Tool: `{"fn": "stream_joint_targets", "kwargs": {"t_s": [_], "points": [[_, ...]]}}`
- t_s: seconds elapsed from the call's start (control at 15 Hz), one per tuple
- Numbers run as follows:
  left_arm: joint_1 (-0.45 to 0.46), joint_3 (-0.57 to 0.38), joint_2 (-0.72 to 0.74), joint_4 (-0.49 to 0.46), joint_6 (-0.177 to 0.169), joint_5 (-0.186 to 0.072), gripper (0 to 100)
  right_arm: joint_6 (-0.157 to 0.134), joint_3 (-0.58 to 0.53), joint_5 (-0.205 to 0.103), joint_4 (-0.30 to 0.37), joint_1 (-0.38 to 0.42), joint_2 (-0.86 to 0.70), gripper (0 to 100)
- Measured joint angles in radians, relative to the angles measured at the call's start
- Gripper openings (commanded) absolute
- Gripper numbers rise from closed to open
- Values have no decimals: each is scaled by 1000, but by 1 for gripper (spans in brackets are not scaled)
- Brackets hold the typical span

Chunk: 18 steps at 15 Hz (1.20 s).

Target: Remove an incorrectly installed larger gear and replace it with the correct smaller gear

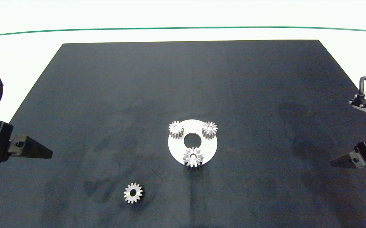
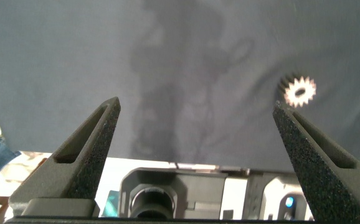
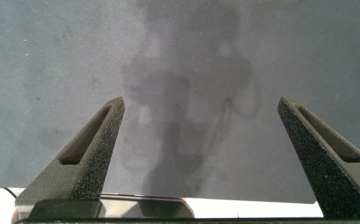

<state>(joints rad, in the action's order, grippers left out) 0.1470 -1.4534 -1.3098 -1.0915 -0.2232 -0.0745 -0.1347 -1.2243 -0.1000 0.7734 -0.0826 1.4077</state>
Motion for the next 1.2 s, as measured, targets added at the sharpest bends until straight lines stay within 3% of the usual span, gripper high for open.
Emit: {"fn": "stream_joint_targets", "kwargs": {"t_s": [0.4,0.47,0.6,0.73,0.93,1.07,1.2], "points": [[38,18,-6,0,0,0,100,4,0,4,0,-3,19,100],[39,20,-4,-1,0,-1,100,13,0,4,-1,-6,21,100],[39,20,3,-1,0,-1,100,59,-6,3,-5,-38,33,100],[40,16,27,-1,0,-1,100,125,-29,-20,-4,-132,54,100],[41,9,59,-1,1,-1,100,177,-84,-113,0,-330,104,100],[42,7,80,-1,1,-1,100,182,-110,-150,3,-463,134,100],[43,4,99,-2,2,-1,100,144,-140,-166,3,-566,166,100]]}}
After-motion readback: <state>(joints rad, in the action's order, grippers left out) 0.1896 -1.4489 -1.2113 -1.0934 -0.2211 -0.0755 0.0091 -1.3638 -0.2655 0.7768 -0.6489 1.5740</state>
